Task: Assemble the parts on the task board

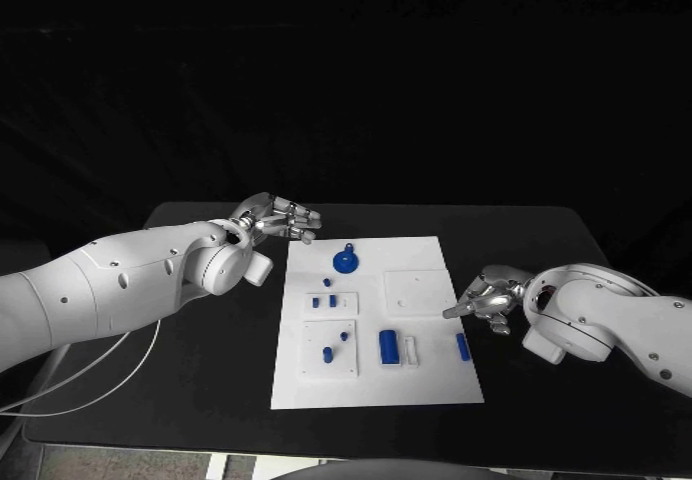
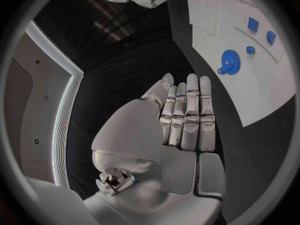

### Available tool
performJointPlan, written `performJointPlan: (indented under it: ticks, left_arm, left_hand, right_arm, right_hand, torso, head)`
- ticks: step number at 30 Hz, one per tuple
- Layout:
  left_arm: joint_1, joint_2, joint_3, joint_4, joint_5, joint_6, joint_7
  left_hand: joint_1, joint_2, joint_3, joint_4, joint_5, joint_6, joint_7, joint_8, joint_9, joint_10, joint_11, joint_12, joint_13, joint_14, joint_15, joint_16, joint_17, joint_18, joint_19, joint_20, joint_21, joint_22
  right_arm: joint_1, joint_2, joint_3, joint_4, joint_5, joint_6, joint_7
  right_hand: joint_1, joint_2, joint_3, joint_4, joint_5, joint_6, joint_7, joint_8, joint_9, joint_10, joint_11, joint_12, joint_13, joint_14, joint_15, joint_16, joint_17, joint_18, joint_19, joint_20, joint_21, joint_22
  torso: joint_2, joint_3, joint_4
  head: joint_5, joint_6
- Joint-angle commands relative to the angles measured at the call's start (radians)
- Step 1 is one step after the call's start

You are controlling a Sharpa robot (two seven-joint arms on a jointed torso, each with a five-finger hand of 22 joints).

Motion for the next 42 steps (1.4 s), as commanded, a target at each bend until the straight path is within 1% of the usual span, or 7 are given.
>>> performJointPlan:
  ticks: [1,11,13,17,27,38,42]
  left_arm:
    - [0.001,0.001,0.001,0.002,0.005,0.011,0.007]
    - [0.000,0.003,0.001,0.002,0.005,0.013,0.006]
    - [0.000,0.003,0.001,0.002,0.005,0.013,0.007]
    - [0.000,0.002,0.001,0.002,0.005,0.013,0.007]
    - [0.000,-0.002,0.001,0.003,0.005,0.014,0.006]
    - [0.000,-0.003,0.001,0.003,0.005,0.015,0.006]
    - [0.000,-0.004,0.001,0.003,0.005,0.016,0.006]
  left_hand:
    - [-0.006,-0.007,-0.001,0.005,0.000,-0.007,-0.002,-0.003,0.000,-0.009,0.001,-0.003,-0.001,0.001,0.006,0.002,0.001,0.000,0.004,0.000,-0.001,-0.001]
    - [-0.006,-0.007,-0.001,0.005,0.000,-0.007,-0.002,-0.003,0.000,-0.009,0.001,-0.003,-0.001,0.001,0.006,0.002,0.001,0.000,0.004,0.000,-0.001,-0.001]
    - [-0.006,-0.007,-0.001,0.005,0.000,-0.007,-0.002,-0.003,0.000,-0.009,0.001,-0.003,-0.001,0.001,0.006,0.002,0.001,0.000,0.004,0.000,-0.001,-0.001]
    - [-0.006,-0.008,0.000,0.009,-0.001,-0.008,-0.002,-0.003,0.000,-0.009,0.001,-0.003,-0.001,0.001,0.006,0.002,0.001,0.000,0.005,0.000,-0.001,-0.006]
    - [-0.007,-0.009,0.000,0.010,-0.002,-0.008,-0.002,-0.003,0.000,-0.009,0.001,-0.003,-0.001,0.000,0.006,0.002,0.001,0.000,0.005,0.001,-0.002,-0.008]
    - [-0.008,-0.008,0.000,0.012,-0.002,-0.008,-0.002,-0.003,0.000,-0.009,0.001,-0.003,-0.001,0.000,0.007,0.002,0.001,0.000,0.006,0.001,-0.002,-0.009]
    - [-0.008,-0.008,0.000,0.012,-0.002,-0.008,-0.002,-0.003,0.000,-0.009,0.001,-0.003,-0.001,0.000,0.007,0.002,0.001,0.000,0.006,0.001,-0.002,-0.009]
  right_arm:
    - [-0.001,-0.011,0.001,-0.004,-0.109,0.117,-0.068]
    - [-0.018,-0.016,0.001,-0.004,-0.183,0.161,-0.153]
    - [-0.024,-0.013,0.000,-0.009,-0.174,0.162,-0.160]
    - [-0.037,-0.007,-0.004,-0.019,-0.171,0.163,-0.170]
    - [-0.066,0.011,-0.014,-0.035,-0.179,0.162,-0.177]
    - [-0.082,0.040,-0.017,-0.043,-0.176,0.128,-0.176]
    - [-0.085,0.047,-0.017,-0.048,-0.175,0.122,-0.176]
  right_hand:
    - [-0.006,0.000,-0.001,-0.001,-0.010,0.003,0.000,-0.005,-0.001,0.003,-0.003,0.001,-0.002,0.001,-0.004,0.003,0.000,-0.005,0.050,-0.003,0.002,0.043]
    - [-0.011,-0.038,0.024,0.063,-0.033,-0.001,0.002,-0.005,0.001,0.001,-0.001,-0.002,-0.009,0.000,-0.001,0.005,0.004,-0.006,0.050,0.001,-0.002,0.046]
    - [-0.018,-0.052,0.039,0.086,-0.041,-0.001,0.002,-0.005,0.001,0.000,-0.001,-0.003,-0.009,0.001,0.000,0.006,0.005,-0.006,0.051,0.001,0.000,0.048]
    - [-0.037,-0.076,0.079,0.102,-0.044,0.000,0.001,-0.005,-0.005,0.002,-0.003,-0.004,-0.008,0.001,-0.004,0.007,0.010,-0.009,0.051,-0.003,0.000,0.049]
    - [-0.055,-0.081,0.085,0.123,-0.045,0.000,0.001,-0.005,-0.012,0.003,-0.003,-0.008,-0.006,0.001,-0.004,0.004,0.013,-0.011,0.051,-0.005,-0.004,0.049]
    - [-0.052,-0.084,0.078,0.135,-0.045,0.002,0.000,-0.004,-0.018,0.006,-0.003,-0.006,-0.001,0.003,-0.004,0.003,0.017,-0.011,0.051,-0.005,-0.002,0.050]
    - [-0.041,-0.074,0.088,0.129,-0.045,0.004,0.000,-0.004,-0.018,0.007,-0.004,-0.005,0.000,0.003,-0.004,0.003,0.019,-0.011,0.052,-0.005,0.000,0.050]
  torso:
    - [0.000,-0.0005,-0.0006]
    - [0.000,-0.0015,0.0017]
    - [0.000,-0.0023,0.0021]
    - [0.000,-0.0024,0.0026]
    - [0.000,-0.0023,0.0018]
    - [0.000,-0.0017,0.0023]
    - [0.000,-0.0020,0.0023]
  head:
    - [-0.005,-0.002]
    - [-0.014,-0.004]
    - [-0.015,-0.006]
    - [-0.016,-0.008]
    - [-0.019,-0.011]
    - [-0.018,-0.012]
    - [-0.018,-0.013]
